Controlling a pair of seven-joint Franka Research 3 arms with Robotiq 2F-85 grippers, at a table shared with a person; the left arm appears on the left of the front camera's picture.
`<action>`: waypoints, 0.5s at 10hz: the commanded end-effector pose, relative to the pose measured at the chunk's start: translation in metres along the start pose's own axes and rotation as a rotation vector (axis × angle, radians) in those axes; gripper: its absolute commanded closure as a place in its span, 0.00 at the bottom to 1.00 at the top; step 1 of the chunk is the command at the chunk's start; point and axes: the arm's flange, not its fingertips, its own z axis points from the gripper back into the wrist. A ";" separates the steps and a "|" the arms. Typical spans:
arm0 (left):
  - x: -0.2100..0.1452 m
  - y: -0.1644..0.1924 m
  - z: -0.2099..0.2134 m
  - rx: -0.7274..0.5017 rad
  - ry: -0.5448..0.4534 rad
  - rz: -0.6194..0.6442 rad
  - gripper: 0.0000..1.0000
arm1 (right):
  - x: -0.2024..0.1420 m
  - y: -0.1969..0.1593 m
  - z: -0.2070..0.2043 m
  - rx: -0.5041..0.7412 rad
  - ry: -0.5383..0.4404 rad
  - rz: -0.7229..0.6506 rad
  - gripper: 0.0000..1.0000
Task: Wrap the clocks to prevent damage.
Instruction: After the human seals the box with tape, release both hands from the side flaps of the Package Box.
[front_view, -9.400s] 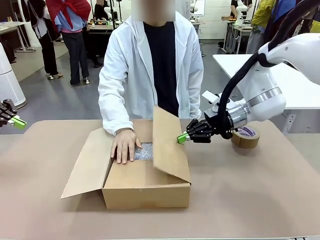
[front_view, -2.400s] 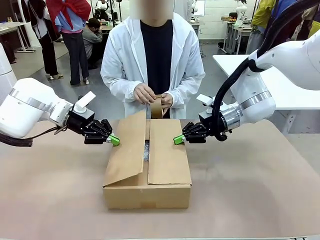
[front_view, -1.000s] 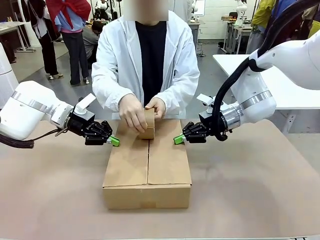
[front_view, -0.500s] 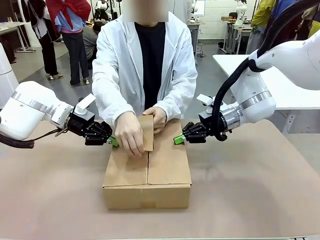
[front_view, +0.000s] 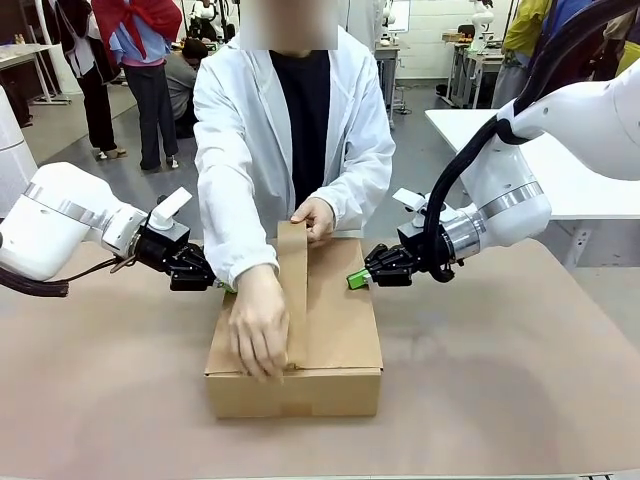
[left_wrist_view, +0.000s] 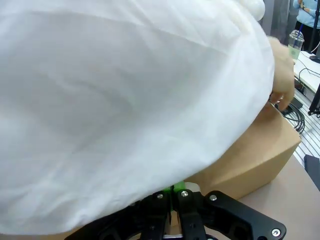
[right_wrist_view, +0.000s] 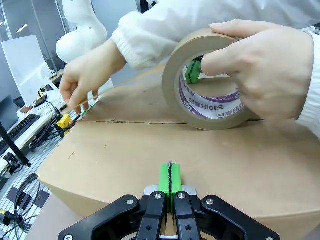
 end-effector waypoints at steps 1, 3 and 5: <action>-0.001 0.000 -0.002 0.006 0.013 -0.001 0.99 | -0.003 0.001 -0.002 -0.019 0.017 -0.007 0.99; -0.001 0.000 -0.002 0.006 0.013 -0.001 0.99 | -0.003 0.001 -0.002 -0.019 0.017 -0.007 0.99; -0.001 0.000 -0.002 0.006 0.013 -0.001 0.99 | -0.003 0.001 -0.002 -0.019 0.017 -0.007 0.99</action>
